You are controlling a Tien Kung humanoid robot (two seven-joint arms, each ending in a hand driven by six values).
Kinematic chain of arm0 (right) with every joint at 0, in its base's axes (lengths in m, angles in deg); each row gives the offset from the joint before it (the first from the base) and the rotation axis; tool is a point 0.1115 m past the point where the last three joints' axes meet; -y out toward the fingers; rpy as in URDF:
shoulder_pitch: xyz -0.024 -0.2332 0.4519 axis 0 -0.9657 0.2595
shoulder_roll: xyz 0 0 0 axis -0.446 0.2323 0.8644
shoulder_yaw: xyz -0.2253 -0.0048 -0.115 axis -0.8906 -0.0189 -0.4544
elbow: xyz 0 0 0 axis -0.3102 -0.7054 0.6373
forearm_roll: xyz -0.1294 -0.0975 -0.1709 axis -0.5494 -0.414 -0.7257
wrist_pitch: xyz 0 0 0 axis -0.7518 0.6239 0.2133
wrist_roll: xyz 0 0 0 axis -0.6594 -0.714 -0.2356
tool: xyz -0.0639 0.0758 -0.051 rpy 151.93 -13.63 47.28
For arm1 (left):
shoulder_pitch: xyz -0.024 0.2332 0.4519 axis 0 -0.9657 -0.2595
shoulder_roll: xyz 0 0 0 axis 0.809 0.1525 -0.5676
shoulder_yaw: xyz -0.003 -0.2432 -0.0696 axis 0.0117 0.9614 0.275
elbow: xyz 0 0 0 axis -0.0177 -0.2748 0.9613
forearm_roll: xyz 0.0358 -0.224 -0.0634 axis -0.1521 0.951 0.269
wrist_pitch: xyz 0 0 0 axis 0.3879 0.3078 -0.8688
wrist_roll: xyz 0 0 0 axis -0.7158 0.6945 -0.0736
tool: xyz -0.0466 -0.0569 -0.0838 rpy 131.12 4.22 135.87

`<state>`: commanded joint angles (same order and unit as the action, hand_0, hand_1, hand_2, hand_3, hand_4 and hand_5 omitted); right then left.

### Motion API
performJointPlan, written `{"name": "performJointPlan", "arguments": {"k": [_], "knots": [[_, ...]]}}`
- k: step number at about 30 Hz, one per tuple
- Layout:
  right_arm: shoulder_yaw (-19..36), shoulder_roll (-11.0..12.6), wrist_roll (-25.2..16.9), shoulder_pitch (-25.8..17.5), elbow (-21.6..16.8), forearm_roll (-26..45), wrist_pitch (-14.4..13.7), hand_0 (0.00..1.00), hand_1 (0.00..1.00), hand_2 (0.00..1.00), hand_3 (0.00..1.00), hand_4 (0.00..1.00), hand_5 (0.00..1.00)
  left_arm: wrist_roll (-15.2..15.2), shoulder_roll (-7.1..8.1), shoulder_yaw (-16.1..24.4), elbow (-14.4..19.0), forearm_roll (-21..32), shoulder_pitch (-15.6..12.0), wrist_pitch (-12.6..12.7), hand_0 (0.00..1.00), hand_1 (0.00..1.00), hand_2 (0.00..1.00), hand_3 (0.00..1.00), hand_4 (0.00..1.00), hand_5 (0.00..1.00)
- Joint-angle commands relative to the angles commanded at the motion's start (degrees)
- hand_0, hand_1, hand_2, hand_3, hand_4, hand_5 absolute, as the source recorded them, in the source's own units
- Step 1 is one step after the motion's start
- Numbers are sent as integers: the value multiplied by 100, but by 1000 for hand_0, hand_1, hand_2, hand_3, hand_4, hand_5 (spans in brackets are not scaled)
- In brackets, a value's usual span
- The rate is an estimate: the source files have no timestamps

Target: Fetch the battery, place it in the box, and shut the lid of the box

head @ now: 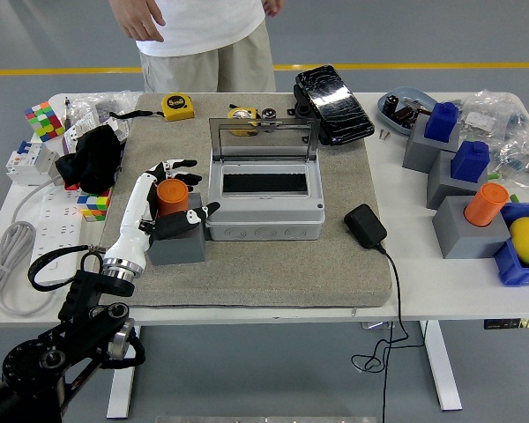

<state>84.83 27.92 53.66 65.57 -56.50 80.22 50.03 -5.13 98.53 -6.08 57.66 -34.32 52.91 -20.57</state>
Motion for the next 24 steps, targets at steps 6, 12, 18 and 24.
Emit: {"name": "performJointPlan", "arguments": {"k": [6,12,18,24], "knots": [[0,-3,1,1,-1,0,-4,624,647,666,571,987,530,-102,-41,-40,-111,271,71,11,250,270,321,405,880,2],[-10,-8,-8,-1,-1,4,-7,625,647,665,571,987,530,-165,-92,-39,-222,446,112,-39,170,133,186,230,665,2],[-21,-11,-56,-4,-1,16,-25,625,647,665,570,987,531,-274,-133,-13,-220,495,133,-26,136,110,132,189,484,2],[-19,-13,-83,-1,-1,21,-37,625,646,665,571,988,529,-248,-149,28,-156,380,172,-46,137,109,127,199,481,2]]}}
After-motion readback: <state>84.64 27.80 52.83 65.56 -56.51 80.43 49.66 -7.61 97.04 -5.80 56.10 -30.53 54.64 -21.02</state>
